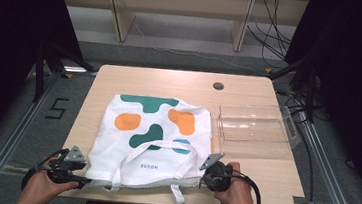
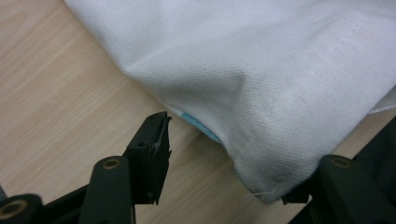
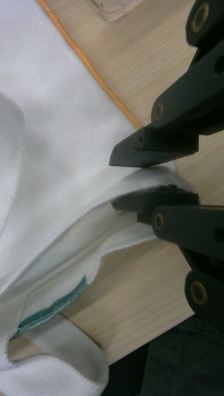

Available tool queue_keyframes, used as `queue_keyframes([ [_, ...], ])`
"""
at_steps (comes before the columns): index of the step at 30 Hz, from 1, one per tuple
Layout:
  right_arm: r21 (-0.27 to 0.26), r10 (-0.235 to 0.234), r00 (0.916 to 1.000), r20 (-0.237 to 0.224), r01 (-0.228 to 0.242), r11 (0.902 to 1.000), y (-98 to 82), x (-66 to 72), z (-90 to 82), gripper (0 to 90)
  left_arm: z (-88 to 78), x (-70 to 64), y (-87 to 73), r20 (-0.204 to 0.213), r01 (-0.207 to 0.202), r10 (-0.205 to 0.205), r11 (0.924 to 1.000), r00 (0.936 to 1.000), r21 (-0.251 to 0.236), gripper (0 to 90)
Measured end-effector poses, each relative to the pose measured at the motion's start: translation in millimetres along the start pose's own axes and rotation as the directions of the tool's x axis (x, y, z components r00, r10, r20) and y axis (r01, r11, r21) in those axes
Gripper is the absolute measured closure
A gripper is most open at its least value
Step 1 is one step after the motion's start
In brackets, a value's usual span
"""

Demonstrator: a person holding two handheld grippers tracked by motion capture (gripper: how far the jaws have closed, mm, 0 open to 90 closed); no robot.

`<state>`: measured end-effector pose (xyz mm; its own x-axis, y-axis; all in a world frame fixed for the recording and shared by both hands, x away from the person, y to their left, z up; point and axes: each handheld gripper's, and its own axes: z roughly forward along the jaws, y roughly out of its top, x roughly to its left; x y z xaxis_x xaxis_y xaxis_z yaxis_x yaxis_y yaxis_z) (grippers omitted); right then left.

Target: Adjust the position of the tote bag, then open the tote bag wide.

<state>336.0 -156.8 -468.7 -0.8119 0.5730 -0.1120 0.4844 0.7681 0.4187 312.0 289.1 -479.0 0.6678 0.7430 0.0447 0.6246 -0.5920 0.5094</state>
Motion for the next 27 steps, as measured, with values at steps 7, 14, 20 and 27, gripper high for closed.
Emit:
queue_keyframes([
  [7,-0.015,0.039,0.9992,-0.004,-0.040,0.9991,-2.5,-0.8,-1.5,72.8,7.4,-0.7,8.5,0.034,0.004,-0.004,1.0000,0.9994,-0.002,48.1],
  [14,-0.019,0.026,0.9997,0.001,-0.026,0.9995,-2.0,-4.1,0.3,72.8,-7.7,2.3,9.7,0.023,-0.020,0.021,0.9982,0.9995,-0.056,80.5],
  [20,-0.046,0.034,0.9994,0.000,-0.034,0.9984,0.1,-6.9,-5.2,82.3,-16.6,-0.6,7.9,0.028,-0.025,0.030,0.9894,0.9992,-0.143,81.9],
  [27,-0.113,0.058,0.9982,0.019,-0.055,0.9921,2.4,-13.6,-24.6,84.3,-25.4,-3.9,8.7,0.042,-0.024,0.032,0.9851,0.9986,-0.170,81.0],
])
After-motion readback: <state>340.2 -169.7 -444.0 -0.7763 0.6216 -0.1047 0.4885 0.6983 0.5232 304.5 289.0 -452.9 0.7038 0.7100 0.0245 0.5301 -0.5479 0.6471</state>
